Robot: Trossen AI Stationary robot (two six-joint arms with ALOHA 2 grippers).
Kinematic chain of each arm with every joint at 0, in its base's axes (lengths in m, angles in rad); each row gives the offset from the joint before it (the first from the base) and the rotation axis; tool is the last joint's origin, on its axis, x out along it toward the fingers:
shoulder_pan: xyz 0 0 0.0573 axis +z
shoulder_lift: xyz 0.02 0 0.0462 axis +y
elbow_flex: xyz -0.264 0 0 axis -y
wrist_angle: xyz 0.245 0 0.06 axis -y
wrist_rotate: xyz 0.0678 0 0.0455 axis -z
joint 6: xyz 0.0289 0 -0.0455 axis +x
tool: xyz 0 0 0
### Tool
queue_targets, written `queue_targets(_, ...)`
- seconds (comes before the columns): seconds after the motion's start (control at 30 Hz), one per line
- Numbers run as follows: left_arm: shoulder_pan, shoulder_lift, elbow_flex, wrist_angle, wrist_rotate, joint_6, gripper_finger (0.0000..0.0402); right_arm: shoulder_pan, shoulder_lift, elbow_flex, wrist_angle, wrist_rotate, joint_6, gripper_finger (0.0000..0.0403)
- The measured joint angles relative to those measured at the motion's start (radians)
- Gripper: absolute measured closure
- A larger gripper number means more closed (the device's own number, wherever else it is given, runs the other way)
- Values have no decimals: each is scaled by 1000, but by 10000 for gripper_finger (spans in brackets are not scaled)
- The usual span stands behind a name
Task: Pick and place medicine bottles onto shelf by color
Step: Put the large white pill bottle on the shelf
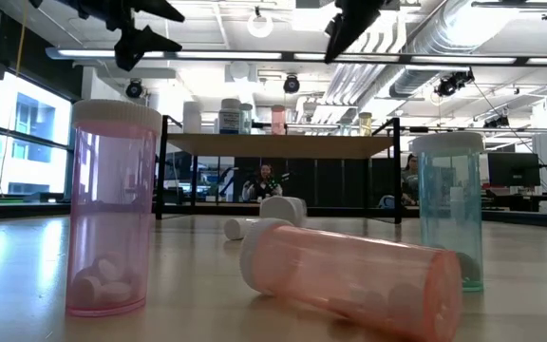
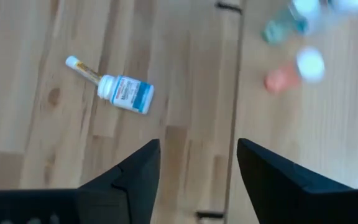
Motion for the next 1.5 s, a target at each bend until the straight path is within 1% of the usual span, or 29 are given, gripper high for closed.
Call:
queue_targets(0.17, -78, 0, 0, -14, -9, 4, 170, 45, 32, -11, 47, 0, -170, 197)
queue_targets(0.53, -256, 0, 0, -60, -12, -19, 170, 180, 169, -11, 83, 7, -399, 197)
queue_targets(0.67, -301, 0, 0, -59, -14, -26, 170, 240, 228, -11, 114, 55, -482, 197)
queue_targets(0.9, -354, 0, 0, -59, -16, -56, 170, 324, 311, -11, 153, 150, -537, 197)
queue_targets(1.03, -370, 0, 0, -58, -16, -56, 170, 351, 344, -11, 160, 162, -565, 197)
queue_targets(1.2, -382, 0, 0, -58, -40, -56, 170, 363, 397, -11, 194, 169, -578, 197)
queue_targets(1.3, -389, 0, 0, -58, -71, -56, 170, 362, 428, -11, 196, 208, -619, 197)
queue_targets(1.5, -400, 0, 0, -58, -76, -73, 170, 362, 457, -10, 218, 212, -653, 197)
